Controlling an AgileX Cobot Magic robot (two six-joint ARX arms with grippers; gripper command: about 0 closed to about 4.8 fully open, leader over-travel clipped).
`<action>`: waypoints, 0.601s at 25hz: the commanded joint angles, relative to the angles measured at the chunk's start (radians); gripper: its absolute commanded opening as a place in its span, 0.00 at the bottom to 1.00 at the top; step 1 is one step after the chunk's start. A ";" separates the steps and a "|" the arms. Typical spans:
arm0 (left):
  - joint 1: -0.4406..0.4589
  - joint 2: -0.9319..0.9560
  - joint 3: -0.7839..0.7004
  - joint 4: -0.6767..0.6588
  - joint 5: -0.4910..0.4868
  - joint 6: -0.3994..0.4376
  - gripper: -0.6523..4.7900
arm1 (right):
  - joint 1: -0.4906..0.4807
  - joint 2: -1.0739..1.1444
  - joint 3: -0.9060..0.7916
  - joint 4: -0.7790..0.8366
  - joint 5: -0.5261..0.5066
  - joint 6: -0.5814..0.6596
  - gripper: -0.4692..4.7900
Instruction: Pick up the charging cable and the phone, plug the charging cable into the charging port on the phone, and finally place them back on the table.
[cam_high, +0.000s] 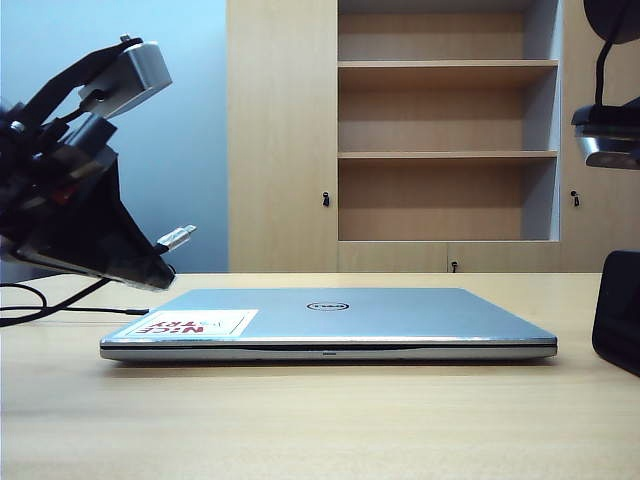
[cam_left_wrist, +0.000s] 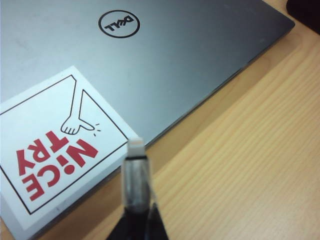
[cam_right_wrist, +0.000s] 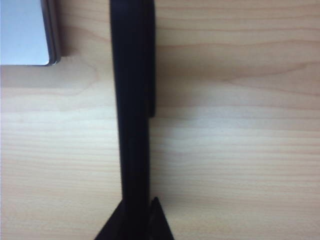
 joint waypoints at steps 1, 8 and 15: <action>0.001 -0.003 0.000 0.011 0.000 0.001 0.11 | 0.001 0.014 -0.006 0.000 -0.003 -0.003 0.25; 0.001 -0.003 0.000 0.021 0.000 0.001 0.11 | 0.001 0.015 -0.006 0.008 -0.002 -0.003 0.25; 0.001 -0.003 0.000 0.026 0.000 0.000 0.11 | 0.001 0.119 -0.007 0.016 -0.002 -0.003 0.25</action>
